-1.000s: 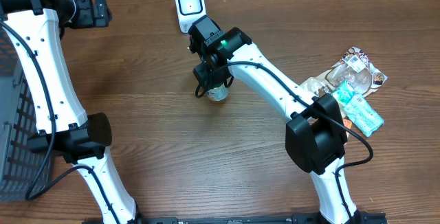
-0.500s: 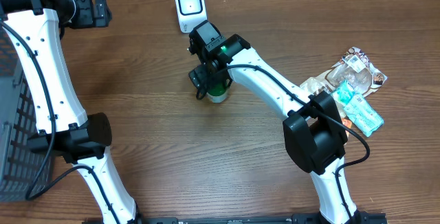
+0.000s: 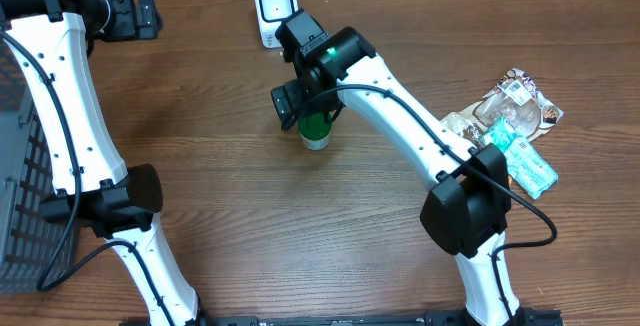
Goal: Scan the item barcode
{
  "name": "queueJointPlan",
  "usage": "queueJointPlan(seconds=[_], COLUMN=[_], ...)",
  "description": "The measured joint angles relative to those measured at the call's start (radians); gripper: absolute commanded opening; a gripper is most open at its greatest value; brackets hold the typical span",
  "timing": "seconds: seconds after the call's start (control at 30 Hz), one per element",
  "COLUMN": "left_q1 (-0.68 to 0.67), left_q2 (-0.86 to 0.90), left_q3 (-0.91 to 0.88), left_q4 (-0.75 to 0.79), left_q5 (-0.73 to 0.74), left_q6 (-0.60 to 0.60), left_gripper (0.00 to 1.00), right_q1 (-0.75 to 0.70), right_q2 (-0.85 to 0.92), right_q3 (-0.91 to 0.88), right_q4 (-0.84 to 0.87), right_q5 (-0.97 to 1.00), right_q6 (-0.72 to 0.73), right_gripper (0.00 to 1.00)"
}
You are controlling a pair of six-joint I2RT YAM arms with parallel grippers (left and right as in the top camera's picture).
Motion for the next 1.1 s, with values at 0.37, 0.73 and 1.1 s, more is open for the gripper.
queueJointPlan(seconds=[0.37, 0.73, 1.1], left_q1=[0.0, 0.0, 0.0], left_q2=[0.0, 0.0, 0.0], left_q3=[0.0, 0.0, 0.0], left_q4=[0.0, 0.0, 0.0], left_q5=[0.0, 0.0, 0.0], left_q6=[0.0, 0.0, 0.0], left_gripper=[1.0, 1.0, 1.0], right_q1=[-0.005, -0.026, -0.026], right_q2=[-0.01, -0.01, -0.01], right_q3=[0.002, -0.037, -0.061], right_q4=[-0.002, 0.066, 0.126], right_q5=[0.007, 0.011, 0.012], right_q6=[0.16, 0.43, 0.497], right_gripper=[0.93, 0.94, 0.92])
